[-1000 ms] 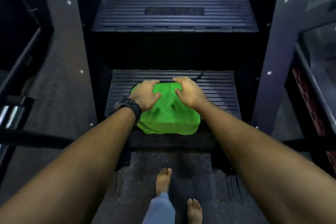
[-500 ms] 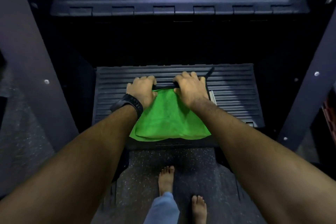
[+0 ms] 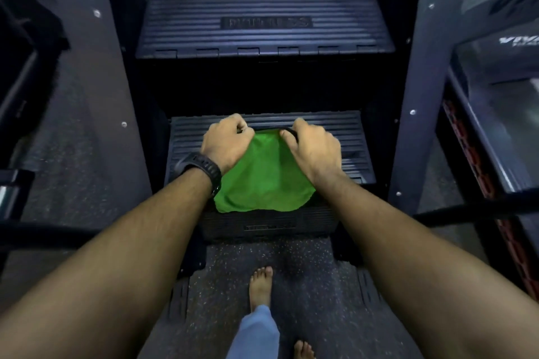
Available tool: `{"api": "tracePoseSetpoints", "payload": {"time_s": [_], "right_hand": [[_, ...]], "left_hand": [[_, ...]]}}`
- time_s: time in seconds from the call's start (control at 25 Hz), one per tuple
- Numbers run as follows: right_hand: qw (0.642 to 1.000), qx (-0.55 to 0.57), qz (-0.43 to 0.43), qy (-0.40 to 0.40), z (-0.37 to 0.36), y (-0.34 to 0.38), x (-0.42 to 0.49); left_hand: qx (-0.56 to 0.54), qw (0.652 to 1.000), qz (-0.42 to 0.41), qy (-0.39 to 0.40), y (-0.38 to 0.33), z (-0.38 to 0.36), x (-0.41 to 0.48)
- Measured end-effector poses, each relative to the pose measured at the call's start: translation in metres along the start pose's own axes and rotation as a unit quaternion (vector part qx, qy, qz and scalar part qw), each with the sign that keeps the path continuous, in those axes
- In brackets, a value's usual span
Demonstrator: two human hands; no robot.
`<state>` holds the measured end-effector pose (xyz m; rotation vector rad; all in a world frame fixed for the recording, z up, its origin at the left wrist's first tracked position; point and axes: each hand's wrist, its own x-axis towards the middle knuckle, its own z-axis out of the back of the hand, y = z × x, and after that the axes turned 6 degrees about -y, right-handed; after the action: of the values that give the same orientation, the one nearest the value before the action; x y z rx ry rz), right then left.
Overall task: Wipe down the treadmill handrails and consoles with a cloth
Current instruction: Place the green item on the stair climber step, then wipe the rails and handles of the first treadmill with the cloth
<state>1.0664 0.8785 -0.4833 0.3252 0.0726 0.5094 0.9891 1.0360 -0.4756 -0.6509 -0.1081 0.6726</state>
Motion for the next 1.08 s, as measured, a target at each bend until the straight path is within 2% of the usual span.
{"api": "tracePoseSetpoints", "payload": {"time_s": [0.08, 0.2, 0.36, 0.44, 0.56, 0.6, 0.72, 0.8, 0.92, 1.0, 1.08], "right_hand": [[0.995, 0.078, -0.049, -0.025, 0.037, 0.002, -0.032], [0.967, 0.208, -0.133, -0.066, 0.100, 0.010, -0.078], [0.918, 0.355, -0.147, -0.096, 0.204, 0.018, -0.133], [0.870, 0.461, -0.148, -0.094, 0.256, 0.026, -0.158], [0.768, 0.622, -0.130, -0.073, 0.321, 0.036, -0.195], [0.757, 0.638, -0.118, -0.079, 0.343, 0.036, -0.211], [0.754, 0.639, -0.072, -0.135, 0.394, 0.027, -0.261], [0.779, 0.599, -0.056, -0.177, 0.419, 0.021, -0.301], [0.789, 0.551, -0.041, -0.268, 0.442, 0.004, -0.356], [0.798, 0.503, -0.052, -0.329, 0.452, -0.016, -0.395], [0.798, 0.498, -0.068, -0.334, 0.460, -0.043, -0.433]], "left_hand": [[-0.069, 0.997, -0.004, -0.040, -0.028, 0.022, -0.034], [-0.164, 0.982, -0.009, -0.091, -0.073, 0.052, -0.089], [-0.261, 0.959, -0.028, -0.108, -0.144, 0.098, -0.163], [-0.342, 0.936, -0.047, -0.065, -0.184, 0.125, -0.194], [-0.432, 0.896, -0.099, 0.038, -0.240, 0.162, -0.239], [-0.451, 0.881, -0.122, 0.076, -0.255, 0.174, -0.256], [-0.385, 0.884, -0.234, 0.124, -0.286, 0.204, -0.305], [-0.341, 0.892, -0.278, 0.109, -0.303, 0.215, -0.337], [-0.367, 0.877, -0.296, 0.091, -0.329, 0.224, -0.384], [-0.412, 0.855, -0.288, 0.127, -0.353, 0.228, -0.418], [-0.442, 0.827, -0.293, 0.187, -0.381, 0.229, -0.454]]}}
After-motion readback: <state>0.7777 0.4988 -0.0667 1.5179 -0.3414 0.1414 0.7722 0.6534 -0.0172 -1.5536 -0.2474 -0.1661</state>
